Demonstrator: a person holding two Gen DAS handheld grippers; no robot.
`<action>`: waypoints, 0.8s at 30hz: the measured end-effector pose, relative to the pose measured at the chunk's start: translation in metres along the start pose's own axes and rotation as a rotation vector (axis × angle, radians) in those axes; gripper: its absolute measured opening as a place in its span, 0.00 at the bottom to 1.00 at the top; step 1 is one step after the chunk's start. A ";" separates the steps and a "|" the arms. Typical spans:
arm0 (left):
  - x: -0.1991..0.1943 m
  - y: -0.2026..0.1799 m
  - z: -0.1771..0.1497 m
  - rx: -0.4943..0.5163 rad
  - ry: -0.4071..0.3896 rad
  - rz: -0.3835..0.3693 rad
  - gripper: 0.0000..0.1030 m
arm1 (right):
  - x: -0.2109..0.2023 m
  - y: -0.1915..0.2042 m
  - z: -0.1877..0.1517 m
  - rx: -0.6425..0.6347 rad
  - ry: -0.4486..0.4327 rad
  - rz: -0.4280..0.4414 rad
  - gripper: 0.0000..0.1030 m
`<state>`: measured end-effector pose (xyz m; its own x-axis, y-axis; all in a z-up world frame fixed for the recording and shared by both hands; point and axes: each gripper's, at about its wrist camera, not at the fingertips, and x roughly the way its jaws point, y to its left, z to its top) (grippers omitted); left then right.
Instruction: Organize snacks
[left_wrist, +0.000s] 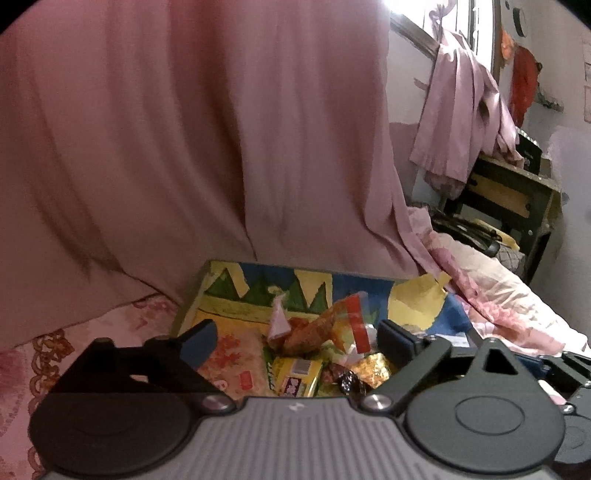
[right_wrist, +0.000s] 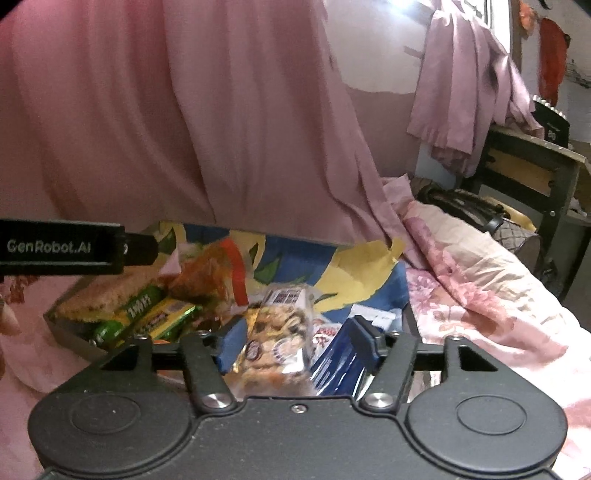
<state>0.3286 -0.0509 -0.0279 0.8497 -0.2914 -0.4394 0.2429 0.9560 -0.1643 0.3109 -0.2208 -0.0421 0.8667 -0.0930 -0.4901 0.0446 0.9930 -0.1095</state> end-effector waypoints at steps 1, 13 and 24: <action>-0.003 0.000 0.001 -0.002 -0.007 0.005 0.96 | -0.002 -0.002 0.002 0.006 -0.007 -0.001 0.68; -0.040 0.002 0.004 -0.020 -0.033 0.060 0.99 | -0.051 -0.027 0.014 0.114 -0.118 -0.005 0.91; -0.101 -0.010 -0.005 0.065 -0.072 0.108 1.00 | -0.109 -0.042 0.004 0.161 -0.179 0.004 0.99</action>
<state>0.2378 -0.0313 0.0138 0.9035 -0.1856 -0.3863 0.1758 0.9825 -0.0609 0.2164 -0.2523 0.0198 0.9406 -0.0884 -0.3278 0.1068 0.9935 0.0385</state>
